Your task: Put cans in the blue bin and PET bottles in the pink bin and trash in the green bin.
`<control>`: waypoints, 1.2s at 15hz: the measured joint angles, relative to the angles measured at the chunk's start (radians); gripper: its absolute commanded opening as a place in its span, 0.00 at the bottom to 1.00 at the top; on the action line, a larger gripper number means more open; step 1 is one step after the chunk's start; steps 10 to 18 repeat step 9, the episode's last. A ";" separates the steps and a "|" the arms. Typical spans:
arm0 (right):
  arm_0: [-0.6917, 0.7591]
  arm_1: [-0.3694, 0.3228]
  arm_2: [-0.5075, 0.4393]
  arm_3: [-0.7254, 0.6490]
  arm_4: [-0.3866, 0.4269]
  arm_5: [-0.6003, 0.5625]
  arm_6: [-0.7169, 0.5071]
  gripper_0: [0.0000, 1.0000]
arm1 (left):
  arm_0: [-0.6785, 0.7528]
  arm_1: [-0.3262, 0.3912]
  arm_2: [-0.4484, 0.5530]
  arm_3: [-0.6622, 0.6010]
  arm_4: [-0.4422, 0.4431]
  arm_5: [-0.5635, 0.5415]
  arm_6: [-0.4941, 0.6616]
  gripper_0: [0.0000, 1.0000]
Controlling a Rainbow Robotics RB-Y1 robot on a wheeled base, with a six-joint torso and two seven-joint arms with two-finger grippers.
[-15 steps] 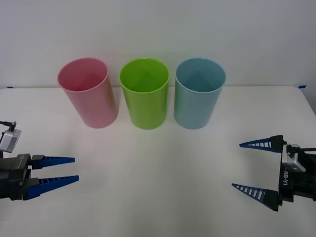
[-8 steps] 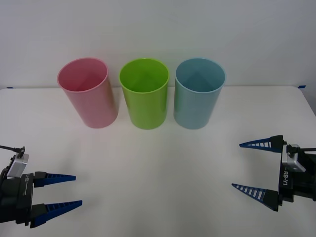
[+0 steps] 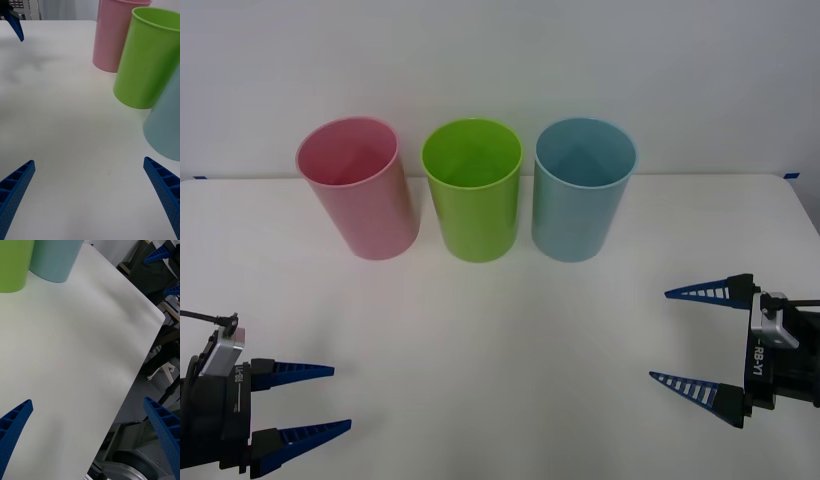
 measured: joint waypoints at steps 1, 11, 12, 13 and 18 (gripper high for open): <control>0.000 0.000 0.000 0.000 0.000 0.000 0.000 1.00 | 0.000 -0.001 0.000 0.000 -0.004 0.000 -0.002 1.00; 0.000 0.000 0.000 0.000 0.000 0.000 0.000 1.00 | 0.007 -0.002 0.008 0.001 -0.022 0.003 -0.013 1.00; 0.000 0.000 0.000 0.000 0.000 0.000 0.000 1.00 | 0.007 -0.002 0.008 0.001 -0.022 0.003 -0.013 1.00; 0.000 0.000 0.000 0.000 0.000 0.000 0.000 1.00 | 0.007 -0.002 0.008 0.001 -0.022 0.003 -0.013 1.00; 0.000 0.000 0.000 0.000 0.000 0.000 0.000 1.00 | 0.007 -0.002 0.008 0.001 -0.022 0.003 -0.013 1.00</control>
